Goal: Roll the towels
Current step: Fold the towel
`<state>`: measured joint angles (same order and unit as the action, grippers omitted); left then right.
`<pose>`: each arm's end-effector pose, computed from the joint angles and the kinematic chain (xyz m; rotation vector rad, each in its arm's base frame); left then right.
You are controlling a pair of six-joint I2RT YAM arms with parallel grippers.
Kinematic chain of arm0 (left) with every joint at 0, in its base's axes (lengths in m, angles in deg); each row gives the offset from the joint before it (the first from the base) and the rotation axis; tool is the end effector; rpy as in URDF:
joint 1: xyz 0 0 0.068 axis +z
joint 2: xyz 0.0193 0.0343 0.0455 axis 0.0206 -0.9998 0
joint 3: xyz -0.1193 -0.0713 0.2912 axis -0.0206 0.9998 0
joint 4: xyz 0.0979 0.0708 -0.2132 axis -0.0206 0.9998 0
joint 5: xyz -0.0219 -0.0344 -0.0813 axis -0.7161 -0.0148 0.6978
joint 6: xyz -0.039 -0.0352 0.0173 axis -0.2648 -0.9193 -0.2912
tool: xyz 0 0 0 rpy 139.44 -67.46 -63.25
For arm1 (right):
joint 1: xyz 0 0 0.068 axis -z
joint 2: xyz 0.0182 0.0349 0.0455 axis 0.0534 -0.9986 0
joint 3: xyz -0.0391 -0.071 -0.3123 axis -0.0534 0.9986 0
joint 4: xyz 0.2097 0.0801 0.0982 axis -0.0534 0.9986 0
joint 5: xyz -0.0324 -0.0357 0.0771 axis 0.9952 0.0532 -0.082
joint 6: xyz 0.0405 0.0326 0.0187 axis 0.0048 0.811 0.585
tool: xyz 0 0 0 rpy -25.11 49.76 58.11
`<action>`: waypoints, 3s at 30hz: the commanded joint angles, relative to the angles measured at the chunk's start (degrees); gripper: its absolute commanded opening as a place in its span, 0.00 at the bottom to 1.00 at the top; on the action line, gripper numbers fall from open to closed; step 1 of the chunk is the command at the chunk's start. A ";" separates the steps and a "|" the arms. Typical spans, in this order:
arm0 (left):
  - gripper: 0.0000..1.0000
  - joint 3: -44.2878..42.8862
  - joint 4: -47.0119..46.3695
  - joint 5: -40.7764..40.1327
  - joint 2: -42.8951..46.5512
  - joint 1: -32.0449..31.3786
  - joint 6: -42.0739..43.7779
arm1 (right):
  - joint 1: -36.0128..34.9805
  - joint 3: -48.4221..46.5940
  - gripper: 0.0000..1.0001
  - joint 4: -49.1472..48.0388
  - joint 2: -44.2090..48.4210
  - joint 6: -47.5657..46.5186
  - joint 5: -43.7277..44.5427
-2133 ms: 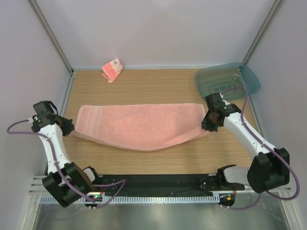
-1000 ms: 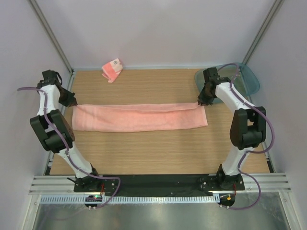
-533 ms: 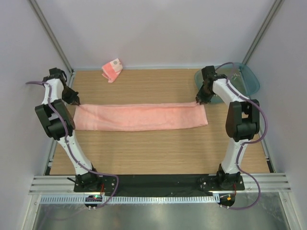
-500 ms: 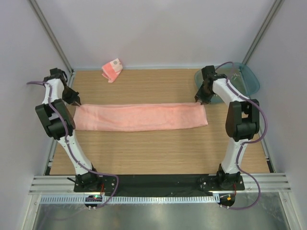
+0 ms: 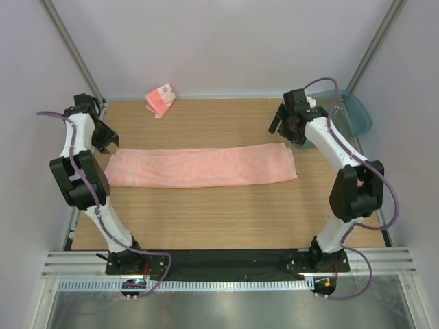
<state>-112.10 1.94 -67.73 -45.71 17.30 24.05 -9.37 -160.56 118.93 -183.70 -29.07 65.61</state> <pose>0.3960 0.1334 0.3041 -1.2442 2.4953 -0.0265 0.3715 0.0741 0.3360 0.5784 2.4661 0.0719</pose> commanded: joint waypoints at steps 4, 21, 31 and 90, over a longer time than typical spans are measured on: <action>0.41 18.06 -3.80 -2.42 17.09 -0.55 -3.13 | -9.18 11.01 0.71 -15.21 7.49 -4.00 -13.97; 0.38 29.11 -9.98 -2.85 11.85 -0.90 -7.80 | -2.44 14.16 0.42 -20.41 -10.46 -3.74 -23.95; 0.38 28.13 -5.75 -9.45 8.86 -0.90 -6.74 | 1.44 22.17 0.41 -17.34 -7.82 -0.31 -13.75; 0.21 24.97 -2.24 -20.78 3.94 -0.99 -7.36 | -27.57 12.14 0.01 -32.71 -23.03 0.66 -44.94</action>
<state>-85.04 -0.93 -83.31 -40.71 15.75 16.68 -38.65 -154.48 81.21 -209.47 -23.65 18.01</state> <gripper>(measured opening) 0.211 0.058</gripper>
